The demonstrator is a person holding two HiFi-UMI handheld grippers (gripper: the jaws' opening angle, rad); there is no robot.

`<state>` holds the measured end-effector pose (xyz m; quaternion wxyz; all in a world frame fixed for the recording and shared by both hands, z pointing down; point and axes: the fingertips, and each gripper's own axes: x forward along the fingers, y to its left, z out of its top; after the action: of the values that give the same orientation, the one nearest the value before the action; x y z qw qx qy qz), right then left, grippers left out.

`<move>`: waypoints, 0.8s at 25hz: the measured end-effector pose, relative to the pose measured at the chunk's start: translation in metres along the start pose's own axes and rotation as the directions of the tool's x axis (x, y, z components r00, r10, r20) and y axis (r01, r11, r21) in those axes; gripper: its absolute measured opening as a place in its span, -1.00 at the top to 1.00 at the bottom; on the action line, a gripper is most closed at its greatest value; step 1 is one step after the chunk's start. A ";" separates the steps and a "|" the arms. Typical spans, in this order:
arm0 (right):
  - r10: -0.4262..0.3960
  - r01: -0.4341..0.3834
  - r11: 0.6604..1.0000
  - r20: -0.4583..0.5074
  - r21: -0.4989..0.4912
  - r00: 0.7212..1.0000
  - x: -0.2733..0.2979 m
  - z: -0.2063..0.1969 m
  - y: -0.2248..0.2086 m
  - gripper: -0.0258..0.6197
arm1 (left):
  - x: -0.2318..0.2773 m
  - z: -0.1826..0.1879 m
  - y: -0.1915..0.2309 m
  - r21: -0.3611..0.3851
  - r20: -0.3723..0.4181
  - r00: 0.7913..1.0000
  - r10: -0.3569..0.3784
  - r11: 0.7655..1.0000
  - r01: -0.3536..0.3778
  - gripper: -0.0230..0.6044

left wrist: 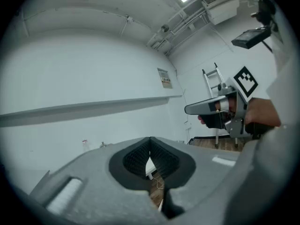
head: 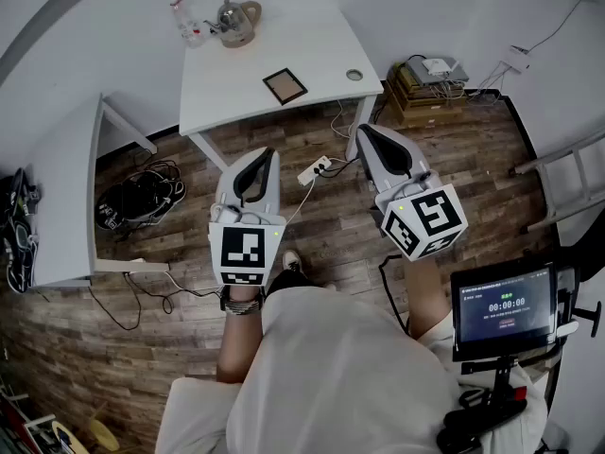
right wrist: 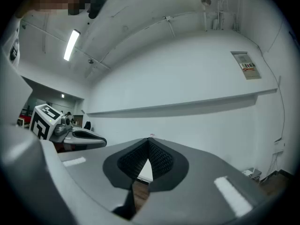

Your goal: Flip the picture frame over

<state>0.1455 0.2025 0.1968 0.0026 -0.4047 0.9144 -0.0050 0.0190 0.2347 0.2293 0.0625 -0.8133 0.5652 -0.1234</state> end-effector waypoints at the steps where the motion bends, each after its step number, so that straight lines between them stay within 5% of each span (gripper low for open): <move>1: 0.002 -0.002 1.000 0.003 -0.001 1.000 0.000 0.000 0.002 0.92 | -0.001 -0.001 0.001 -0.002 -0.001 1.000 0.002 1.000 -0.002 0.92; 12: -0.037 0.037 0.999 -0.016 0.023 0.999 -0.005 -0.016 -0.010 0.92 | 0.016 -0.015 0.000 -0.008 -0.012 1.000 -0.013 1.000 0.013 0.91; 20: -0.049 0.053 0.997 -0.088 0.051 0.995 0.138 -0.048 -0.066 0.92 | 0.151 -0.055 0.079 -0.006 -0.077 0.992 -0.102 0.995 0.102 0.91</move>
<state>0.1007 0.0564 0.2457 -0.0264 -0.4272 0.9026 -0.0468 -0.0176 0.0680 0.2831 0.0334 -0.8359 0.5249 -0.1570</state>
